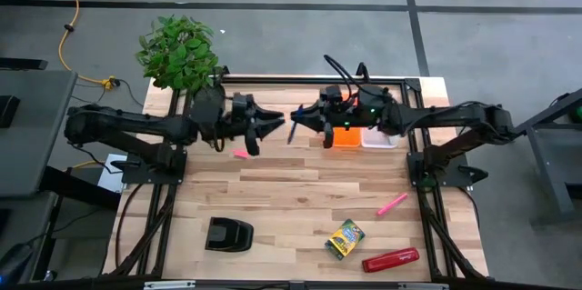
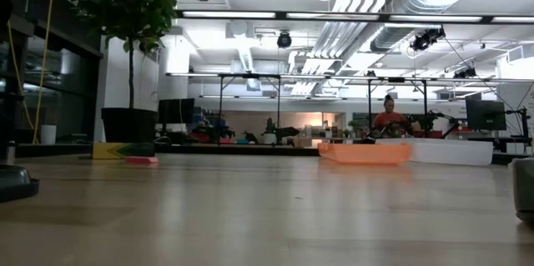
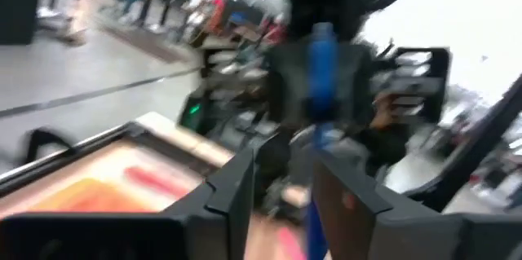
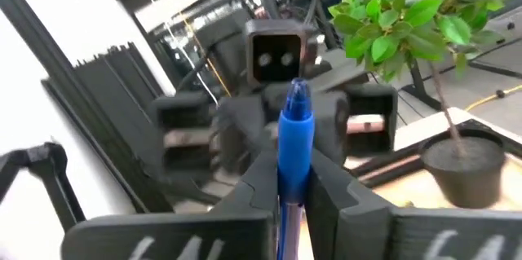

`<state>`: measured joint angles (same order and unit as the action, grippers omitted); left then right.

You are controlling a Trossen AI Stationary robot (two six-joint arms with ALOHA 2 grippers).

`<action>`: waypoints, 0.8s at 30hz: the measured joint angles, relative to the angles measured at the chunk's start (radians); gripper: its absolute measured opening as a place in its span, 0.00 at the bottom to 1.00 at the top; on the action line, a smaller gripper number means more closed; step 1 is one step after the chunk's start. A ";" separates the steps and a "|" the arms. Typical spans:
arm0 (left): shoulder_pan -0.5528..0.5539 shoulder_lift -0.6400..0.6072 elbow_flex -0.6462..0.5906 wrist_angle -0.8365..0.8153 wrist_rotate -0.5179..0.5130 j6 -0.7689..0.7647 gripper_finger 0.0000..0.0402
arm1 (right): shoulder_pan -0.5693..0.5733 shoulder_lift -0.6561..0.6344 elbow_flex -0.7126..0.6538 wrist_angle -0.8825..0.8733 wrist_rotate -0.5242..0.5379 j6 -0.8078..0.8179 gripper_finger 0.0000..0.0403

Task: Pack school essentials
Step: Put the blue pen into the orange supply box

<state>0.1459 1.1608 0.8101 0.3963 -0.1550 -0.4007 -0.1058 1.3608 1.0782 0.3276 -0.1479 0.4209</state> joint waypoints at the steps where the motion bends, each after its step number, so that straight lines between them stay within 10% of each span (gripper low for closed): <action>1: 0.012 -0.032 0.000 -0.056 0.005 0.009 0.30 | -0.009 -0.021 0.000 -0.051 -0.011 -0.020 0.02; 14: 0.061 -0.457 -0.002 -0.596 0.066 0.080 0.35 | -0.028 -0.293 -0.002 -0.796 0.044 -0.151 0.03; 24: 0.056 -0.546 -0.047 -0.578 0.014 0.037 0.34 | 0.002 -0.484 -0.200 -0.644 0.150 -0.054 0.03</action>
<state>0.2016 0.6149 0.7635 -0.1815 -0.1406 -0.3635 -0.1036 0.8770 0.8778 -0.3161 0.0017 0.3667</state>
